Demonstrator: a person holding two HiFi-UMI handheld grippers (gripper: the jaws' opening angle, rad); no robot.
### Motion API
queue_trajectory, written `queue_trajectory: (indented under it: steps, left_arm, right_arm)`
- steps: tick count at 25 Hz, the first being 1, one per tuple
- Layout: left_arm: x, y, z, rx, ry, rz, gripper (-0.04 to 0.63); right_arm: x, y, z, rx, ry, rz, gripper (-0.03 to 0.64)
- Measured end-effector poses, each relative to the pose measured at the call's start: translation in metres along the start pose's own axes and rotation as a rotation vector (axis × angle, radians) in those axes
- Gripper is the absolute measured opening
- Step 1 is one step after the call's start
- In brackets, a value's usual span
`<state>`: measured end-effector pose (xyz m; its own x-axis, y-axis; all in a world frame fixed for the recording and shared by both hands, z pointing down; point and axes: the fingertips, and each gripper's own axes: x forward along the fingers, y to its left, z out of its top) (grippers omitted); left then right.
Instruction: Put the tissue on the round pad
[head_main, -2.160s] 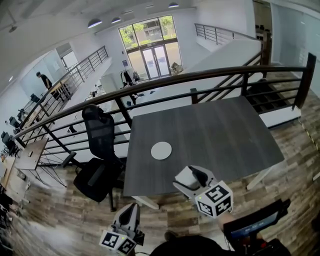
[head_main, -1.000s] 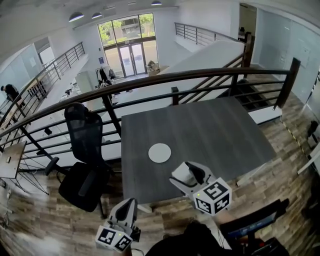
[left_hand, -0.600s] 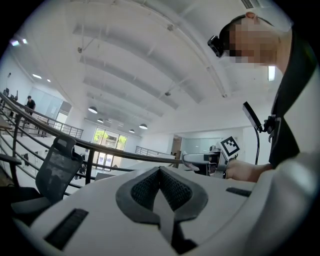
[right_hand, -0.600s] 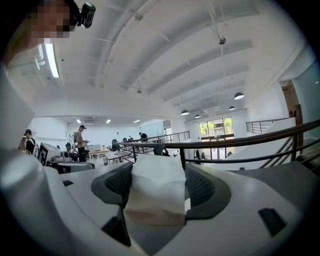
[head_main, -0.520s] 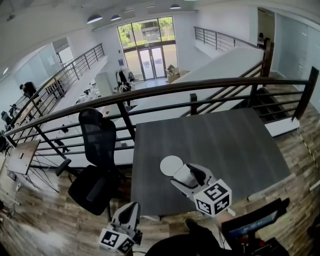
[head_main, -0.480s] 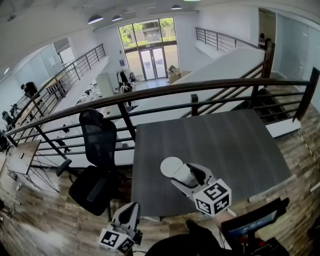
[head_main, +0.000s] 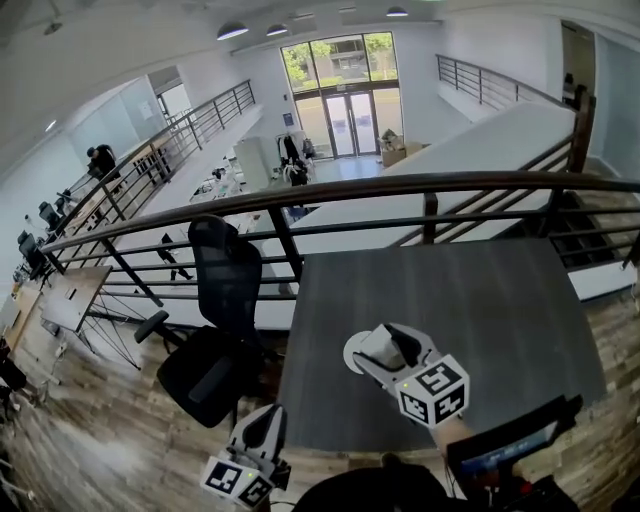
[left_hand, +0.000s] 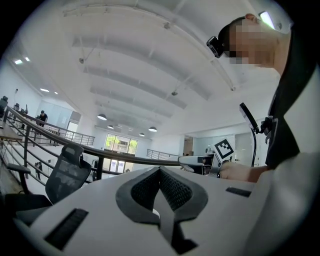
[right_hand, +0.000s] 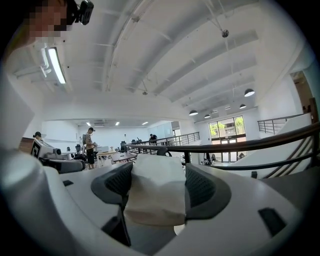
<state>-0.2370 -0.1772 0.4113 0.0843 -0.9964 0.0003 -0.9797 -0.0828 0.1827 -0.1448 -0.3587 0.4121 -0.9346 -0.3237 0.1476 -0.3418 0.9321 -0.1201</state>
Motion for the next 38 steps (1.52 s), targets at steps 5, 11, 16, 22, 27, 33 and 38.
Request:
queue_trajectory:
  steps: [5,11,16,22,27,33,38]
  left_arm:
    - [0.019,0.012,-0.004,0.002,0.003,0.047,0.003]
    - [0.023,0.003,0.001,0.006,0.014,0.089,0.003]
    - [0.035,0.003,-0.001,0.006,0.032,0.14,0.003]
    - [0.049,0.003,-0.001,-0.019,0.027,0.185,0.003]
    - [0.06,-0.018,0.014,-0.014,0.047,0.228,0.003]
    - [0.061,0.007,-0.001,0.0,0.025,0.236,0.003]
    - [0.062,0.009,-0.001,-0.01,0.035,0.267,0.003]
  right_arm:
    - [0.032,-0.025,-0.009,-0.008,0.021,0.035,0.334]
    - [0.047,-0.04,-0.016,0.002,0.06,0.068,0.334]
    - [0.065,-0.062,-0.03,0.009,0.096,0.092,0.334]
    - [0.093,-0.085,-0.063,0.046,0.159,0.107,0.334]
    - [0.09,-0.114,-0.065,0.063,0.209,0.11,0.333]
    - [0.134,-0.121,-0.133,0.06,0.283,0.101,0.334]
    - [0.149,-0.13,-0.175,0.062,0.361,0.096,0.334]
